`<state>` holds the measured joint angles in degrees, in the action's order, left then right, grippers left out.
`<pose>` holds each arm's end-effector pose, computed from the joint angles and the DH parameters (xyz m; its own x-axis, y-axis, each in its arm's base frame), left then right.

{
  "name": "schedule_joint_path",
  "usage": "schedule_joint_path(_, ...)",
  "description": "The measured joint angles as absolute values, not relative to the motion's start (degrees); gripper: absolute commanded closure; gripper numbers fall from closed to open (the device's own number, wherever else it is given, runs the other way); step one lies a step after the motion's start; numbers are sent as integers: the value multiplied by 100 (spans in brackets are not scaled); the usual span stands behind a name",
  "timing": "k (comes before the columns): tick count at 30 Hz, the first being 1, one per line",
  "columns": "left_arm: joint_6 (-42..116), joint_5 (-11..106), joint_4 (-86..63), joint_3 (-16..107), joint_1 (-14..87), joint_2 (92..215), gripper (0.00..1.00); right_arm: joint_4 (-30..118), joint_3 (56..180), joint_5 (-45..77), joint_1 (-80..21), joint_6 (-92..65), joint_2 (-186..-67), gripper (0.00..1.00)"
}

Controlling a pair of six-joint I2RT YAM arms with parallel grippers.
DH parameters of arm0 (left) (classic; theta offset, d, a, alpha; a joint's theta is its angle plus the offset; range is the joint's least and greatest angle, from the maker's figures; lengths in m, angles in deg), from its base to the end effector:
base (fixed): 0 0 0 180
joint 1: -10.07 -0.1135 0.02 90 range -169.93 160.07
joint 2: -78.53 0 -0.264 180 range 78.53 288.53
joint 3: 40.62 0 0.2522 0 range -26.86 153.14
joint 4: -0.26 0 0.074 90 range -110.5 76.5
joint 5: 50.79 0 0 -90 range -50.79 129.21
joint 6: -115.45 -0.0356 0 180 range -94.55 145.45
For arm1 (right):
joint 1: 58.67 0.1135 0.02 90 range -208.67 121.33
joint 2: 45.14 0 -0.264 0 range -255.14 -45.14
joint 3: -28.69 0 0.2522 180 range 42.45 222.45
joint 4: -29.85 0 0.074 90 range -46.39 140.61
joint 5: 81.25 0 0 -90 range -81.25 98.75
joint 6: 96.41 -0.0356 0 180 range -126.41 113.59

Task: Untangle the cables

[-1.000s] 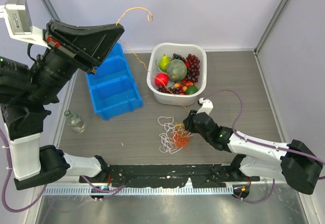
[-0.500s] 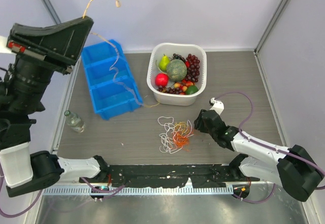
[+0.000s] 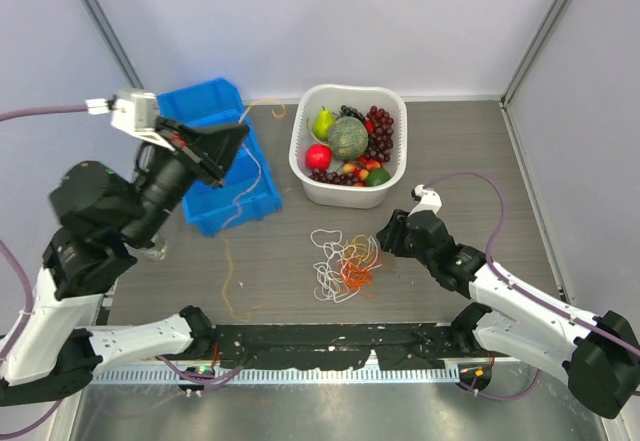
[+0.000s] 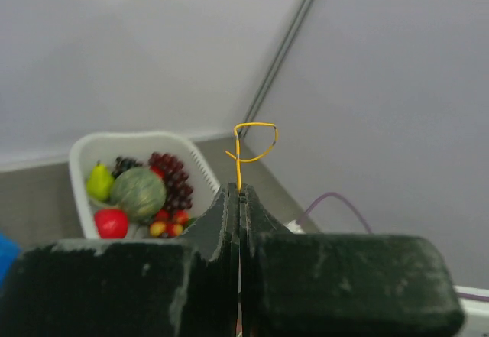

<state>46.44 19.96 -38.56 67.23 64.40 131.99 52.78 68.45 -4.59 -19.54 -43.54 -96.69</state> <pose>0.0756 -0.0852 0.5595 -0.0623 -0.4932 -0.8677 0.5992 0.6768 -0.4277 0.1541 0.1148 0.2068 -0.6341 0.2413 -0.7346 -0.1056 0.9142 0.3914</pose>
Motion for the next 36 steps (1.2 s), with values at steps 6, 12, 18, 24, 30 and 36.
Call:
schedule_joint_path(6, 4526, 1386, -4488, 6364, 6440, 13310, 100, 5398, 6850, -411, -1954, -4295, -9671, 52)
schedule_joint_path(12, 4226, 1015, -4864, 6611, 6440, 13601, 100, 5413, 6852, -407, -1954, -4273, -9690, 52)
schedule_joint_path(18, 4347, 945, -5233, 6224, 6440, 13323, 100, 5427, 6852, -405, -1954, -4273, -9686, 52)
schedule_joint_path(24, 4915, 1113, -6079, 5328, 6440, 12917, 100, 5385, 6852, 15, -1934, -4100, -9658, 50)
schedule_joint_path(30, 5577, 1937, -6232, 3879, 6440, 12659, 100, 5510, 7341, -42, -942, -3770, -9929, 63)
schedule_joint_path(36, 6447, 2768, -5893, 2238, 6440, 12718, 100, 4393, 7337, 203, -231, -4030, -10320, 77)
